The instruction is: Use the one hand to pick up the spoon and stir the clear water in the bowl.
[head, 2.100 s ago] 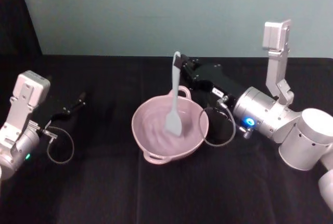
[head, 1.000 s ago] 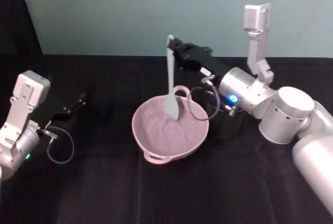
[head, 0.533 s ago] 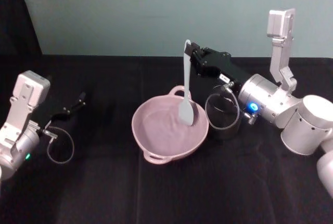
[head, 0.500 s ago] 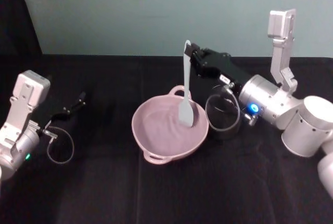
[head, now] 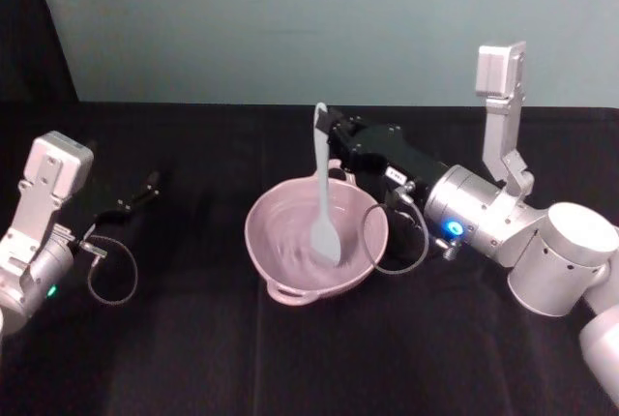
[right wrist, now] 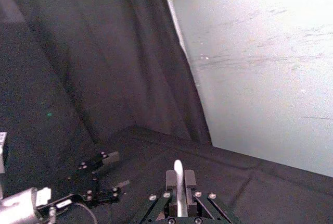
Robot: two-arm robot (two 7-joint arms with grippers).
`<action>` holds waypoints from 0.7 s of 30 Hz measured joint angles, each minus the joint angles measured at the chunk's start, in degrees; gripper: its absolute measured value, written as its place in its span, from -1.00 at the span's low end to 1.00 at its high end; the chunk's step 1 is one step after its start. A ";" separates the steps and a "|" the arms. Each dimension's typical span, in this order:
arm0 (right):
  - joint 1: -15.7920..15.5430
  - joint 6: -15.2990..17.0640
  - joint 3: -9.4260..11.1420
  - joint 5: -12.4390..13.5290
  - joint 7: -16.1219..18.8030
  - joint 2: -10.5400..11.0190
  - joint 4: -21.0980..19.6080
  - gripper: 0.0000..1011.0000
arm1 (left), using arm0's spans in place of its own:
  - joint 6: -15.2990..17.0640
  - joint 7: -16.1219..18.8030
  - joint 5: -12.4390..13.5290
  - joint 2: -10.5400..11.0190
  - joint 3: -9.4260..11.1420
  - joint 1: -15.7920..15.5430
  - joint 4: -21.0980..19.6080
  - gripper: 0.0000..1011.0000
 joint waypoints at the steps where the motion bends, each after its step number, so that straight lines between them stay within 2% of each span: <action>1: 0.09 -0.01 -0.20 0.03 0.04 -0.17 0.02 -0.81 | 0.00 0.00 0.00 0.00 0.00 0.00 0.00 1.00; 6: 0.98 -0.24 -1.27 0.10 0.47 -1.19 0.93 -0.81 | 0.00 0.00 0.00 0.00 0.00 0.00 0.00 1.00; 12: 3.09 -0.82 -2.33 0.12 0.98 -3.12 4.13 -0.81 | 0.00 0.00 0.00 0.00 0.00 0.00 0.00 1.00; 17: 6.22 -2.12 -2.92 -0.23 1.38 -5.57 9.32 -0.81 | 0.00 0.00 0.00 0.00 0.00 0.00 0.00 1.00; 21: 8.08 -2.85 -2.70 -0.64 1.42 -6.65 12.44 -0.81 | 0.00 0.00 0.00 0.00 0.00 0.00 0.00 1.00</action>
